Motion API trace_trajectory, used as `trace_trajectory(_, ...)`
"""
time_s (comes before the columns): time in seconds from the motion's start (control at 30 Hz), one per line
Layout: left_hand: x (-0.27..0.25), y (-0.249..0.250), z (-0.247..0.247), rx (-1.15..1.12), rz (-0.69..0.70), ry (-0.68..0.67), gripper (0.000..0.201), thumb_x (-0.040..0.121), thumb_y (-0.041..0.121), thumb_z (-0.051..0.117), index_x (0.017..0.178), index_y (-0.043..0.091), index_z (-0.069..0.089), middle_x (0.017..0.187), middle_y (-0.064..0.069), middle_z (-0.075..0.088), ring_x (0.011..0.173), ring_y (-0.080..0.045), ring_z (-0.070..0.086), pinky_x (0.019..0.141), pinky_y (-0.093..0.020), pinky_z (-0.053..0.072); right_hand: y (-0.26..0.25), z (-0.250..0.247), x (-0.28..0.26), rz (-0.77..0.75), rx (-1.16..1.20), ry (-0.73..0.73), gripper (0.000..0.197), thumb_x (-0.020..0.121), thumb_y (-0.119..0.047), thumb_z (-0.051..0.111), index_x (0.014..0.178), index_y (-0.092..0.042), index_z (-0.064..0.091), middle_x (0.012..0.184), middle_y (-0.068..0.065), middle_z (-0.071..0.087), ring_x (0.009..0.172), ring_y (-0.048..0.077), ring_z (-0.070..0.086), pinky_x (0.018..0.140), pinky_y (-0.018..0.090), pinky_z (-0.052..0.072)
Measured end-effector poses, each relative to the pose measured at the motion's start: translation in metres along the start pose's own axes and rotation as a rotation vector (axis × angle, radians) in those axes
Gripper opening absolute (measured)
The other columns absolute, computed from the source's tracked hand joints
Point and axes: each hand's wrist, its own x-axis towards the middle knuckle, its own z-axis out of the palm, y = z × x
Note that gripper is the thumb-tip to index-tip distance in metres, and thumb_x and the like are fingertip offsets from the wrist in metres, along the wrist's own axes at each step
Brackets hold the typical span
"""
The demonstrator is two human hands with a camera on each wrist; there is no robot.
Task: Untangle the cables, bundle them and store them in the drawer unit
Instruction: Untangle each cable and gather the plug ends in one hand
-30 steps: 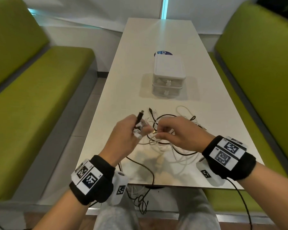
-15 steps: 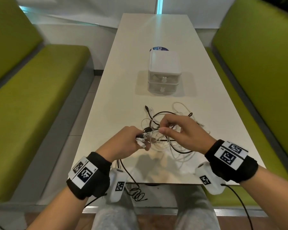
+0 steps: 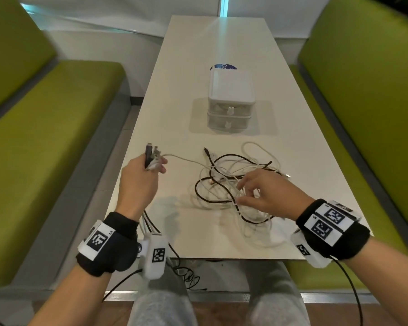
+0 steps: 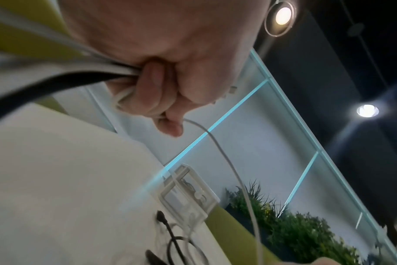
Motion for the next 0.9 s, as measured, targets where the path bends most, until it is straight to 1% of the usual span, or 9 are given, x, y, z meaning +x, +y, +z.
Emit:
trace_trajectory(0.07, 0.001, -0.003, 0.000, 0.063, -0.002, -0.019, 0.031, 0.096, 0.007, 0.044, 0.085, 0.022, 0.069, 0.089, 0.012, 0.070, 0.093, -0.008, 0.060, 0.068, -0.012, 0.038, -0.002, 0.003, 0.001, 0.029, -0.025, 0.005, 0.022, 0.082, -0.041, 0.070, 0.078, -0.024, 0.055, 0.095, -0.012, 0.063, 0.090, 0.011, 0.057, 0.079, 0.033, 0.047)
trace_trajectory(0.17, -0.001, -0.006, 0.005, 0.229, 0.048, -0.017, 0.027, 0.092, 0.003, 0.043, 0.084, 0.018, 0.065, 0.086, 0.009, 0.068, 0.089, -0.019, 0.062, 0.067, -0.023, 0.039, -0.008, 0.011, 0.004, 0.017, -0.074, 0.000, 0.016, 0.088, -0.035, 0.064, 0.101, -0.027, 0.058, 0.099, -0.014, 0.062, 0.080, 0.005, 0.052, 0.071, 0.023, 0.039)
trace_trajectory(0.23, -0.008, -0.001, 0.009, 0.307, 0.132, 0.012, 0.025, 0.091, 0.000, 0.045, 0.094, 0.017, 0.063, 0.090, 0.002, 0.065, 0.086, -0.024, 0.060, 0.066, -0.028, 0.039, -0.010, 0.016, 0.006, 0.022, -0.057, 0.031, 0.010, 0.091, -0.030, 0.061, 0.100, -0.026, 0.063, 0.096, -0.013, 0.066, 0.074, 0.004, 0.049, 0.069, 0.021, 0.036)
trace_trajectory(0.3, -0.019, 0.010, 0.014, 0.196, 0.272, 0.031, 0.040, 0.085, -0.008, 0.047, 0.114, 0.014, 0.064, 0.109, 0.002, 0.065, 0.093, -0.016, 0.060, 0.078, -0.029, 0.047, -0.011, 0.018, 0.008, 0.055, -0.010, 0.074, 0.007, 0.091, -0.025, 0.059, 0.094, -0.024, 0.065, 0.090, -0.009, 0.068, 0.071, 0.004, 0.048, 0.067, 0.021, 0.034)
trace_trajectory(0.43, -0.038, 0.030, 0.039, 0.093, 0.524, -0.253, 0.053, 0.082, -0.006, 0.051, 0.128, 0.017, 0.060, 0.126, 0.008, 0.062, 0.110, -0.007, 0.059, 0.097, -0.021, 0.045, -0.017, 0.018, 0.011, 0.084, 0.016, 0.080, 0.011, 0.091, -0.024, 0.059, 0.099, -0.024, 0.068, 0.088, -0.010, 0.067, 0.074, 0.005, 0.048, 0.066, 0.019, 0.033)
trace_trajectory(0.57, -0.049, 0.033, 0.068, 0.099, 0.501, -0.447, 0.063, 0.078, -0.011, 0.052, 0.131, 0.020, 0.059, 0.133, 0.008, 0.059, 0.122, -0.008, 0.053, 0.106, -0.019, 0.037, -0.020, 0.021, 0.010, 0.102, -0.025, 0.034, 0.020, 0.086, -0.032, 0.065, 0.102, -0.020, 0.065, 0.089, -0.007, 0.067, 0.079, 0.015, 0.058, 0.067, 0.025, 0.042)
trace_trajectory(0.7, -0.048, 0.034, 0.075, 0.117, 0.439, -0.484, 0.063, 0.084, -0.007, 0.050, 0.139, 0.023, 0.050, 0.136, 0.006, 0.057, 0.125, -0.012, 0.050, 0.103, -0.017, 0.035, -0.016, 0.023, 0.006, 0.077, 0.030, 0.017, 0.018, 0.084, -0.026, 0.066, 0.101, -0.019, 0.061, 0.080, -0.012, 0.056, 0.075, 0.013, 0.053, 0.058, 0.018, 0.032)
trace_trajectory(0.8, -0.044, 0.036, 0.074, 0.270, 0.401, -0.542, 0.063, 0.086, -0.005, 0.046, 0.142, 0.022, 0.045, 0.131, 0.002, 0.057, 0.118, -0.018, 0.052, 0.092, -0.023, 0.039, -0.018, 0.022, 0.005, 0.044, 0.061, 0.075, 0.018, 0.084, -0.021, 0.065, 0.101, -0.020, 0.061, 0.081, -0.012, 0.056, 0.077, 0.013, 0.055, 0.064, 0.024, 0.035)
trace_trajectory(0.9, -0.041, 0.036, 0.073, 0.463, 0.415, -0.562, 0.032, 0.090, 0.001, 0.045, 0.119, 0.010, 0.056, 0.116, -0.004, 0.052, 0.100, -0.026, 0.054, 0.072, -0.024, 0.033, -0.022, 0.021, 0.004, 0.036, 0.146, 0.116, 0.027, 0.081, -0.021, 0.068, 0.102, -0.021, 0.052, 0.084, -0.005, 0.063, 0.077, 0.015, 0.057, 0.068, 0.033, 0.047)
